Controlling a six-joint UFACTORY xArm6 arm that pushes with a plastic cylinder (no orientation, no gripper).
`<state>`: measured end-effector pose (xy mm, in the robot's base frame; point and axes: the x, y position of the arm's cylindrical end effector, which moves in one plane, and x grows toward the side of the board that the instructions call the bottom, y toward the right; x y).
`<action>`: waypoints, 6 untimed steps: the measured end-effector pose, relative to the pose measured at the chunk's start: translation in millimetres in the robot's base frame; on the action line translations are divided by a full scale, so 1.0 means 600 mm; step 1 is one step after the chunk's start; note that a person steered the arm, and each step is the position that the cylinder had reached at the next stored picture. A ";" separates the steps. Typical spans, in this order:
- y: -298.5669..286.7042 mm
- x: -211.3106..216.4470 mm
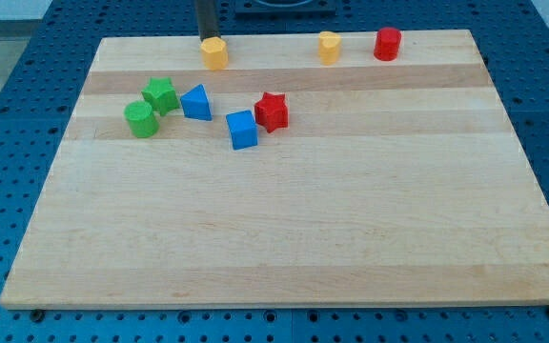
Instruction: Slightly push the yellow hexagon towards the blue triangle
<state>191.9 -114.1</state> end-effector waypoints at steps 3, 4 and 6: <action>0.168 0.081; 0.153 0.125; 0.293 0.309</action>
